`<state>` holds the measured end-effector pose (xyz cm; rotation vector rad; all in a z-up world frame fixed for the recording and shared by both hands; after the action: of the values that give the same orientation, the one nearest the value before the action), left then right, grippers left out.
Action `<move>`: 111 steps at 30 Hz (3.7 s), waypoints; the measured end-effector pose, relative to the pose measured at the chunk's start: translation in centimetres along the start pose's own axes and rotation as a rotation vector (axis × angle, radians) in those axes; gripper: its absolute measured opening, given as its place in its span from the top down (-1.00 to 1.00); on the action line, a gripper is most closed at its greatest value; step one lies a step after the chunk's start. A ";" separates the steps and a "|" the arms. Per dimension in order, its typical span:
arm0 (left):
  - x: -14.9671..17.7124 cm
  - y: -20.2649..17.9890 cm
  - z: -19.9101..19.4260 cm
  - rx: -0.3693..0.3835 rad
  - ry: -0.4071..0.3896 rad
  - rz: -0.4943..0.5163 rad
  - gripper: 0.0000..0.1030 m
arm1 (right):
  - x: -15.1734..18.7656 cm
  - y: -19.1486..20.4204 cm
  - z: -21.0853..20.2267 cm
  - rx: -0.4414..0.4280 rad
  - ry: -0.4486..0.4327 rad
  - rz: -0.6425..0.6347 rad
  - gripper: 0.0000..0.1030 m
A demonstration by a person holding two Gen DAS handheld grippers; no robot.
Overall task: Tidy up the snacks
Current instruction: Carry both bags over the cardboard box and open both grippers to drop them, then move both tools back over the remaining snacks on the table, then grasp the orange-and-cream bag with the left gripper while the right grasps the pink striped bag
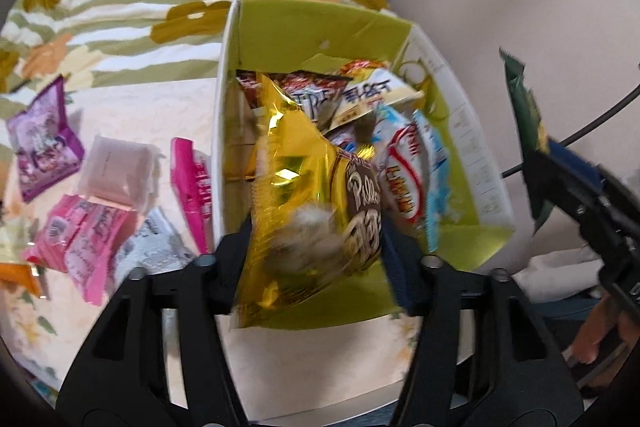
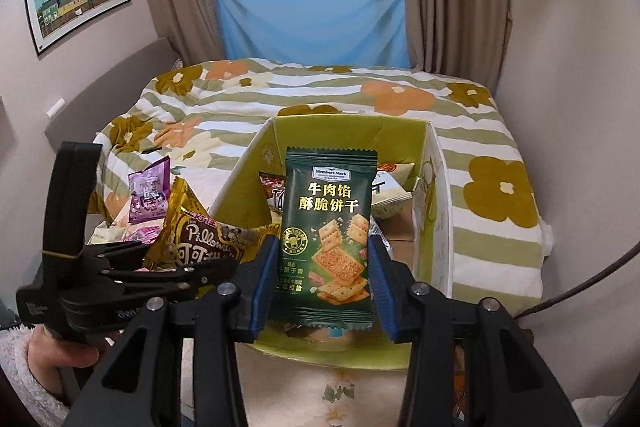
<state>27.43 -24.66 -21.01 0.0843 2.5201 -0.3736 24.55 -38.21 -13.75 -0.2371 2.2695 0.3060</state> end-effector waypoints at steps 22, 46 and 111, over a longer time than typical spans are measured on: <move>1.5 4.3 -4.7 -0.119 -0.079 -0.044 -0.99 | 1.5 2.2 4.0 -0.150 0.088 0.012 0.15; 4.6 10.6 -12.6 -0.180 -0.165 -0.126 -0.99 | 1.2 4.5 0.2 -0.155 -0.029 -0.041 -0.99; 8.1 35.0 0.3 -0.106 0.342 0.709 -0.22 | 8.5 30.2 21.2 -0.078 0.333 -0.355 -0.99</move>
<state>25.85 8.60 -34.37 1.0386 2.6176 0.0731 25.96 -3.83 -29.42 -0.7706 2.4836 0.1773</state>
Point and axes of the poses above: each gripper's, at about its wrist camera, not at the fingertips, and z roughly the way its jaws point, y to its left, x to its underside, the point moved 5 cm from there along z, roughly the way its jaws point, and after that the axes turned 7 degrees about -y, right-handed, at the moved point
